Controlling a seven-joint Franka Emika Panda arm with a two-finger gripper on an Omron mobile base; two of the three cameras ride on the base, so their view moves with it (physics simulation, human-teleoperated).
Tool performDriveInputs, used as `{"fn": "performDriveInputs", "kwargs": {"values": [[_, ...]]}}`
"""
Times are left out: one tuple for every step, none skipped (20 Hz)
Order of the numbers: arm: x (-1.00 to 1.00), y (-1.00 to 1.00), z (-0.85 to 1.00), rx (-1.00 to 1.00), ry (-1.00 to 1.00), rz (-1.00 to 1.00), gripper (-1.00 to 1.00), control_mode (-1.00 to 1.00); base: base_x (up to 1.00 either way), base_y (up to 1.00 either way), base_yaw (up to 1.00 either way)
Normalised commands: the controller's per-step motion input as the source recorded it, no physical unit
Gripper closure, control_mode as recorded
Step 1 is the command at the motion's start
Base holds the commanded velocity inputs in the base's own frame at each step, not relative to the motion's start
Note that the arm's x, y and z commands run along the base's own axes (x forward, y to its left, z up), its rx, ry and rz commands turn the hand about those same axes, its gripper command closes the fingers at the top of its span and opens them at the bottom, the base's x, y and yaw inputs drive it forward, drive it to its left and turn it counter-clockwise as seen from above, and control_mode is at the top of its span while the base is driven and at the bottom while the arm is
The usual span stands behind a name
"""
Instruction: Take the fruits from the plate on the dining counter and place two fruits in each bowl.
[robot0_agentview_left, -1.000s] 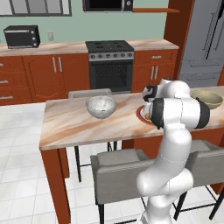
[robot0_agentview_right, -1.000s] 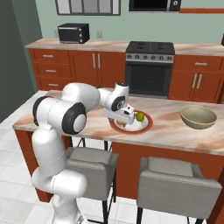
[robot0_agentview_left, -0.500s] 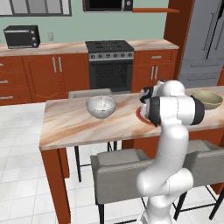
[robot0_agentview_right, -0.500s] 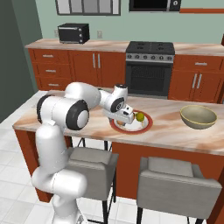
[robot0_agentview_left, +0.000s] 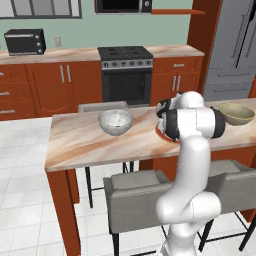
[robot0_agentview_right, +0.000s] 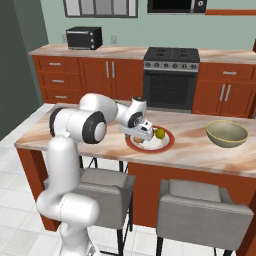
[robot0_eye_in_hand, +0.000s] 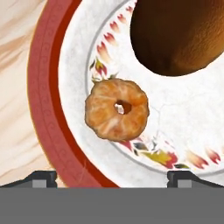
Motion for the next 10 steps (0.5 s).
{"fn": "performDriveInputs", "kwargs": {"values": [[0.06, 0.0, -0.25, 0.0, 0.0, 0.0, -1.0, -1.0, 0.0, 0.0, 0.0], [0.14, 0.0, -0.26, 0.0, 0.0, 0.0, -1.0, -1.0, 0.0, 0.0, 0.0], [0.0, 0.0, -0.21, 0.0, 0.0, 0.0, -1.0, -1.0, 0.0, 0.0, 0.0], [0.0, 0.0, -0.2, 0.0, 0.0, 0.0, -1.0, -1.0, 0.0, 0.0, 0.0], [0.03, 0.0, -0.21, 0.0, 0.0, 0.0, -1.0, -1.0, 0.0, 0.0, 0.0], [0.03, 0.0, -0.2, 0.0, 0.0, 0.0, -1.0, -1.0, 0.0, 0.0, 0.0], [0.06, 0.0, -0.11, 0.0, 0.0, 0.0, -1.0, -1.0, 0.0, 0.0, 0.0], [0.18, 0.0, -0.03, 0.0, 0.0, 0.0, -1.0, -1.0, 0.0, 0.0, 0.0], [0.17, 0.0, 0.0, 0.0, -0.01, 0.0, -1.0, -1.0, 0.0, 0.0, 0.0], [0.18, 0.0, 0.0, 0.0, 0.0, 0.0, -1.0, -1.0, 0.0, 0.0, 0.0]]}}
